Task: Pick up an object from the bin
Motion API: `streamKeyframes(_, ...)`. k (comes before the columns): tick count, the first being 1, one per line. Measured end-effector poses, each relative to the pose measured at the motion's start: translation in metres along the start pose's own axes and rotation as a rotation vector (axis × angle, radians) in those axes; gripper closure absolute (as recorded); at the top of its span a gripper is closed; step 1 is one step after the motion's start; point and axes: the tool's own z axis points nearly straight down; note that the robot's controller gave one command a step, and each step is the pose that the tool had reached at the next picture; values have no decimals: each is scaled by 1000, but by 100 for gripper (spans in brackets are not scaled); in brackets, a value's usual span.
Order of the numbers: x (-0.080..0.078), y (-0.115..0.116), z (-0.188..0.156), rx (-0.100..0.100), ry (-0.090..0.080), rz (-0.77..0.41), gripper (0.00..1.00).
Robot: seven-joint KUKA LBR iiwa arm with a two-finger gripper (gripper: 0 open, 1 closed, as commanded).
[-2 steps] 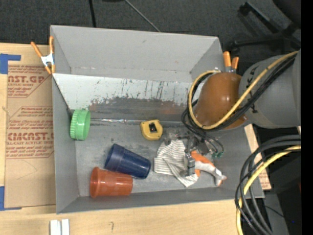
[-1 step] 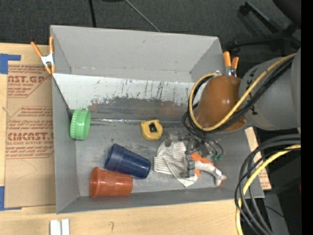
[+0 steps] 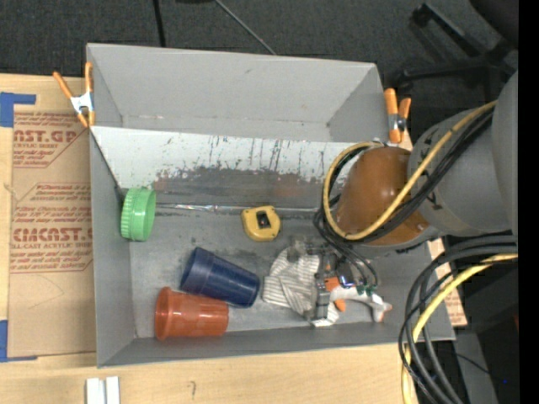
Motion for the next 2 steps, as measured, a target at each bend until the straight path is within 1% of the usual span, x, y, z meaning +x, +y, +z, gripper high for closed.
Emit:
streamKeyframes(1,-26,-7,-4,-2,-1,-161,100)
streamKeyframes(2,-26,-7,-4,-2,-1,-161,100)
